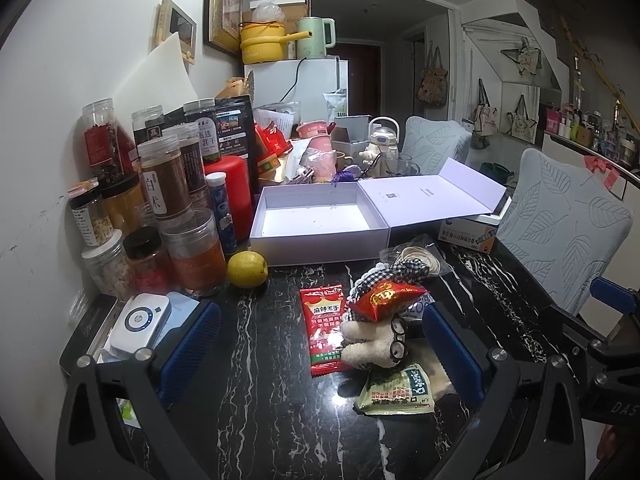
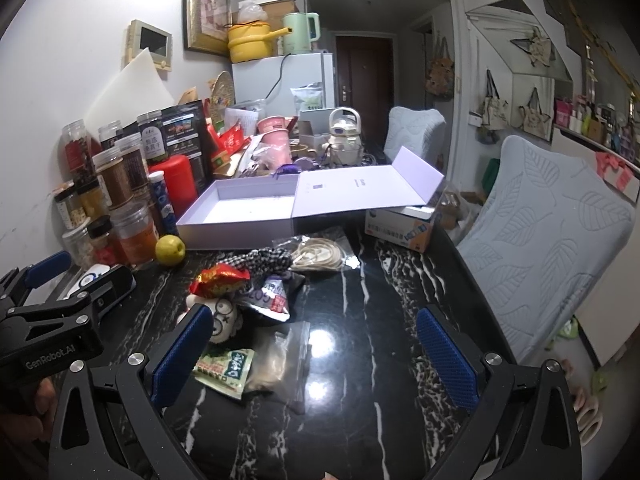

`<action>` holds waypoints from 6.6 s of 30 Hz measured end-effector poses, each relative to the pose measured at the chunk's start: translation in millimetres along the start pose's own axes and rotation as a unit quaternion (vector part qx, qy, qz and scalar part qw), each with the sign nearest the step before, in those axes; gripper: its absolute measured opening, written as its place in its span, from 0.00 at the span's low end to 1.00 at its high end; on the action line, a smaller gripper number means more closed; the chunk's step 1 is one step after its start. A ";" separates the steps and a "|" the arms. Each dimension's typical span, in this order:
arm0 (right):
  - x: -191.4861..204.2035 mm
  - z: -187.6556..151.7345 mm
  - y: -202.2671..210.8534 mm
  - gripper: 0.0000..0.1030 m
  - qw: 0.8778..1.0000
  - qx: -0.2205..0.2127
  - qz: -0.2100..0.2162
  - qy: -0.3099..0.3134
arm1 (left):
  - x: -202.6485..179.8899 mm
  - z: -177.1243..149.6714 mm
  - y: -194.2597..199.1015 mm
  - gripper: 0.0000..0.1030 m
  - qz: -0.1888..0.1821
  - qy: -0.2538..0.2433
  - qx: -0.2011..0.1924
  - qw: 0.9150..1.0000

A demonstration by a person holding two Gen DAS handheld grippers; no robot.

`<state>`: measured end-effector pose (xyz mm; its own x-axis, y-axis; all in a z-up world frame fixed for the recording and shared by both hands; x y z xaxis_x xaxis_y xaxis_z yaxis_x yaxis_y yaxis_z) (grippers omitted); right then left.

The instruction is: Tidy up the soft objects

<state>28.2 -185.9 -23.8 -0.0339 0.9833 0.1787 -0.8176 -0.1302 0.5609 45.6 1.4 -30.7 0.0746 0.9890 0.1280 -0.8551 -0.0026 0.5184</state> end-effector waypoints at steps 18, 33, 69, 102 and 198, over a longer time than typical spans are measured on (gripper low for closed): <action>-9.5 -9.9 -12.0 1.00 1.000 0.016 0.002 -0.009 | -4.2 -9.3 -7.5 1.00 -0.004 -0.001 0.005 1.000; -15.0 -18.9 -28.1 1.00 0.999 0.038 -0.003 -0.006 | -0.6 -34.0 -28.4 1.00 -0.027 -0.001 0.037 0.999; -45.8 -17.8 -134.0 1.00 0.990 0.120 0.033 -0.063 | -50.6 -54.8 -148.3 0.53 -0.158 -0.013 0.134 0.978; 59.2 -22.7 -137.4 1.00 0.979 0.134 0.150 0.039 | 51.2 -32.6 -88.5 0.50 -0.093 0.008 0.087 0.992; 85.0 -82.9 -146.2 0.42 0.955 0.209 0.173 0.122 | 58.7 -47.8 -71.0 0.48 -0.103 0.041 0.087 0.990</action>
<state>97.3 -72.8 -157.7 -0.4350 0.8658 0.2471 -0.4333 -0.4419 0.7855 86.2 66.7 -100.4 0.1898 0.9800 -0.0604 -0.7249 0.1814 0.6646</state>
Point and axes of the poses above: each gripper's, at about its wrist camera, not at the fingertips, and y roughly against the way its jaws point, x to its left, z to its top, the point moved 7 cm from there along -y, roughly the way its jaws point, and after that the axes turned 8 degrees about -y, right-handed, at the moved point
